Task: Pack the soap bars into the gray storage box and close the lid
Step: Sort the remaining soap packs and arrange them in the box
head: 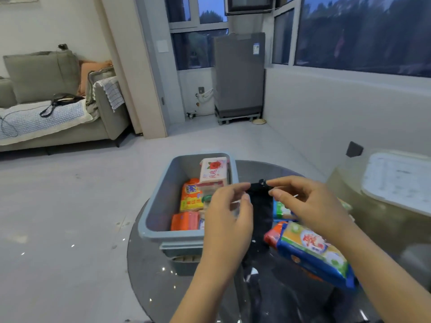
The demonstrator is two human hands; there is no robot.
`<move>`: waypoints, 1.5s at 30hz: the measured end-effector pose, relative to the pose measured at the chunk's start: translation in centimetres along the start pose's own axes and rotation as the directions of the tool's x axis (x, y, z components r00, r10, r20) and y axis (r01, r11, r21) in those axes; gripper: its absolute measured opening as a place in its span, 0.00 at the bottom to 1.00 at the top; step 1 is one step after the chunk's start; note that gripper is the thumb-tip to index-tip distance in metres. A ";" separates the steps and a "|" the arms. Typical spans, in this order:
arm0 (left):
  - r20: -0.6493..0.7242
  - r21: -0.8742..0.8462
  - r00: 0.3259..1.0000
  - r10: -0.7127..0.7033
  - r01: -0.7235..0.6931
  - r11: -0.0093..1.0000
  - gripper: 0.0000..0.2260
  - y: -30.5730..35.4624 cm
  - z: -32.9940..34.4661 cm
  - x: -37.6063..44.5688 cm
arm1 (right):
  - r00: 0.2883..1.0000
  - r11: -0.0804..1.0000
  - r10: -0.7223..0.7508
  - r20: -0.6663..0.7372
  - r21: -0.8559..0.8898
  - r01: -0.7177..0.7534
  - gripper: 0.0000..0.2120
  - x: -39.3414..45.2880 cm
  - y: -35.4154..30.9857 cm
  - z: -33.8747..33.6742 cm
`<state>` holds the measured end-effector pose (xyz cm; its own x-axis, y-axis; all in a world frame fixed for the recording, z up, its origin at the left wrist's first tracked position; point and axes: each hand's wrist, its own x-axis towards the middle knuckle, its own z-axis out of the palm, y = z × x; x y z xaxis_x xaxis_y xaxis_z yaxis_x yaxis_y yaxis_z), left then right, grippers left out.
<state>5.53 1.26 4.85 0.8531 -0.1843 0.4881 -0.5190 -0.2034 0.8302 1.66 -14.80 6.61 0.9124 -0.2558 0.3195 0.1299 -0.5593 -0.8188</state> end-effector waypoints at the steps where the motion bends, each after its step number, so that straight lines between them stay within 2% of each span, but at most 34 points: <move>1: 0.028 -0.014 1.000 0.005 -0.005 1.000 0.09 0.2 0.9 -0.2 | 0.999 1.000 0.026 -0.019 -0.002 -0.026 0.09 -0.4 0.7 -0.6; 6: 0.121 -0.034 0.992 0.025 -0.021 0.999 0.10 0.6 4.6 -0.9 | 0.990 0.990 0.104 -0.096 -0.080 -0.112 0.09 -1.8 4.3 -2.8; 12: 0.226 0.023 0.962 -0.153 0.152 0.988 0.09 -0.8 9.0 -1.1 | 0.962 0.959 0.181 -0.205 -0.182 -0.219 0.08 -1.6 8.3 -4.5; 16: 0.275 0.170 0.916 -0.293 0.254 0.952 0.13 -2.4 11.6 -1.0 | 0.925 0.816 0.290 -0.244 -0.443 -0.373 0.20 -0.4 10.7 -4.8; 19: 0.305 0.319 0.870 -0.388 0.291 0.902 0.16 -3.1 13.5 -0.5 | 0.872 0.710 0.433 -0.226 -0.511 -0.485 0.27 0.2 11.8 -5.1; 22: 0.344 0.473 0.847 -0.405 0.216 0.854 0.15 -3.1 14.8 0.3 | 0.828 0.686 0.527 -0.190 -0.480 -0.547 0.29 0.7 12.5 -5.4; 26: 0.350 0.556 0.819 -0.454 0.209 0.805 0.23 -3.3 15.8 1.8 | 0.809 0.756 0.573 -0.133 -0.294 -0.584 0.30 1.0 12.6 -5.7; 30: 0.408 0.628 0.750 -0.521 0.184 0.756 0.26 -3.5 16.4 2.9 | 0.796 0.772 0.581 -0.170 -0.195 -0.606 0.27 1.0 12.6 -5.9; 32: 0.422 0.563 0.746 -0.515 0.230 0.794 0.26 -3.4 16.6 2.9 | 0.796 0.783 0.573 -0.196 -0.156 -0.602 0.26 0.9 12.6 -5.8; 35: 0.398 0.366 0.751 -0.528 0.398 0.842 0.25 -3.3 16.4 2.8 | 0.817 0.816 0.530 -0.226 -0.125 -0.564 0.25 0.8 12.7 -5.5; 39: 0.358 0.101 0.752 -0.554 0.558 0.823 0.21 -2.9 15.1 3.2 | 0.850 0.875 0.468 -0.242 -0.004 -0.483 0.30 0.5 12.4 -5.6; 42: 0.446 -0.064 0.684 -0.577 0.668 0.742 0.19 -2.5 13.6 3.7 | 0.885 0.911 0.413 -0.215 0.111 -0.398 0.32 0.3 11.7 -5.9; 44: 0.544 -0.093 0.621 -0.565 0.713 0.695 0.21 -2.2 12.5 3.6 | 0.918 0.932 0.354 -0.178 0.152 -0.329 0.31 0.1 11.2 -6.2; 45: 0.564 -0.107 0.612 -0.555 0.720 0.685 0.20 -2.1 12.1 3.4 | 0.934 0.939 0.325 -0.150 0.167 -0.300 0.30 -0.1 10.9 -6.4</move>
<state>8.86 -10.61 1.51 0.7796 -0.5421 -0.3137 0.2646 -0.1689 0.9494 0.53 -25.89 0.75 0.8361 -0.5387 0.1036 -0.0870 -0.3166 -0.9446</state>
